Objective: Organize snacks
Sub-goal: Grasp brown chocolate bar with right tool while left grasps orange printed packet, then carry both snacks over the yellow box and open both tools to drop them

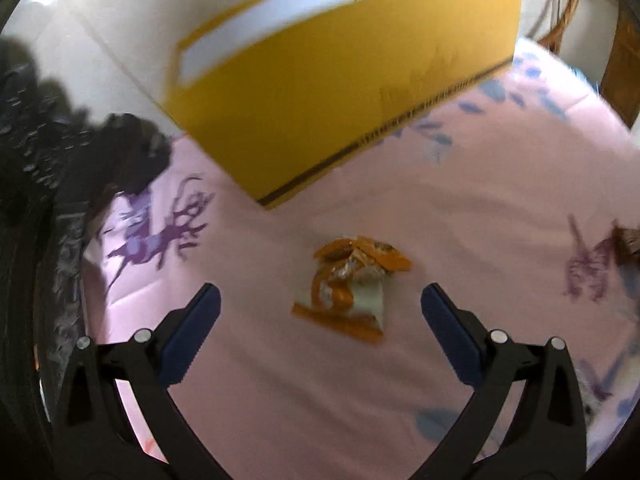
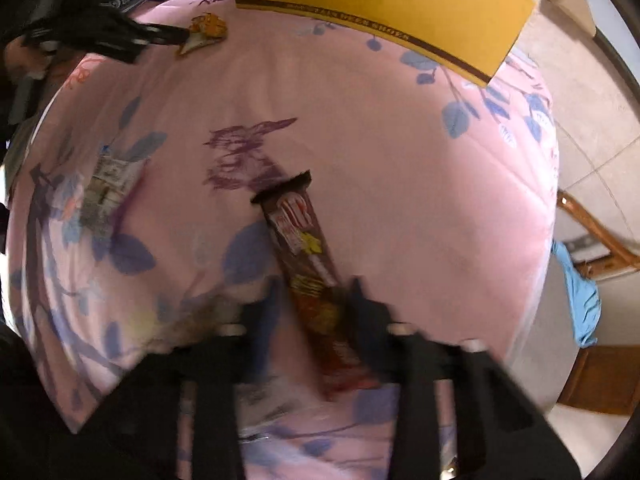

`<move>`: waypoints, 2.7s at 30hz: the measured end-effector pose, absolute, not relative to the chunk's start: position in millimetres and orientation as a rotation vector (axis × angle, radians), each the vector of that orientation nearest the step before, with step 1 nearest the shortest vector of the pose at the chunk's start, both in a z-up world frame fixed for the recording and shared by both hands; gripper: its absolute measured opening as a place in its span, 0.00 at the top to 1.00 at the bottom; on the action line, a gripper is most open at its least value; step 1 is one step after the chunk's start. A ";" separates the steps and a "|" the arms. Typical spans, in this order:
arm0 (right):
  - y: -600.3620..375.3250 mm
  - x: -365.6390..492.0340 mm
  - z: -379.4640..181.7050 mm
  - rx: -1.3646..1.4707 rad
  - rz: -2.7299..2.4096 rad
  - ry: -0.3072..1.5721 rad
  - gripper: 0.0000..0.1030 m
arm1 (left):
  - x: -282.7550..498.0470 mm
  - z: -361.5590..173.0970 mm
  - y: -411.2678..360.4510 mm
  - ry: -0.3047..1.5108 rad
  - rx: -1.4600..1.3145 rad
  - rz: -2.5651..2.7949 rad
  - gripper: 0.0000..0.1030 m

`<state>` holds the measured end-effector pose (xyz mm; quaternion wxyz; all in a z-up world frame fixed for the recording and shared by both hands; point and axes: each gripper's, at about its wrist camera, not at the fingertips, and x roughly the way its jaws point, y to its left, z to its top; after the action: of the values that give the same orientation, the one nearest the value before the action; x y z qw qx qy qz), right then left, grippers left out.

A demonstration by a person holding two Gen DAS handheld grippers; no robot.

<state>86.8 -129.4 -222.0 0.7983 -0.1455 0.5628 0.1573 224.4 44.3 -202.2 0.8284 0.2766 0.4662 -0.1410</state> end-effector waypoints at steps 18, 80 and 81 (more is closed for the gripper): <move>-164.6 90.5 -222.0 0.025 0.229 1.206 0.75 | 220.8 -214.7 33.9 1.013 0.404 -0.293 0.64; -185.2 146.3 19.1 0.157 0.177 0.654 0.77 | 192.6 -5.0 19.8 0.760 0.063 -0.061 0.65; -184.3 154.3 26.8 0.133 0.173 0.647 0.77 | 202.5 3.8 17.7 0.732 0.079 -0.039 0.65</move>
<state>154.3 -184.3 26.8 0.9423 0.0651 0.3172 0.0850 202.5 17.7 3.8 0.9328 0.0386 0.3578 -0.0189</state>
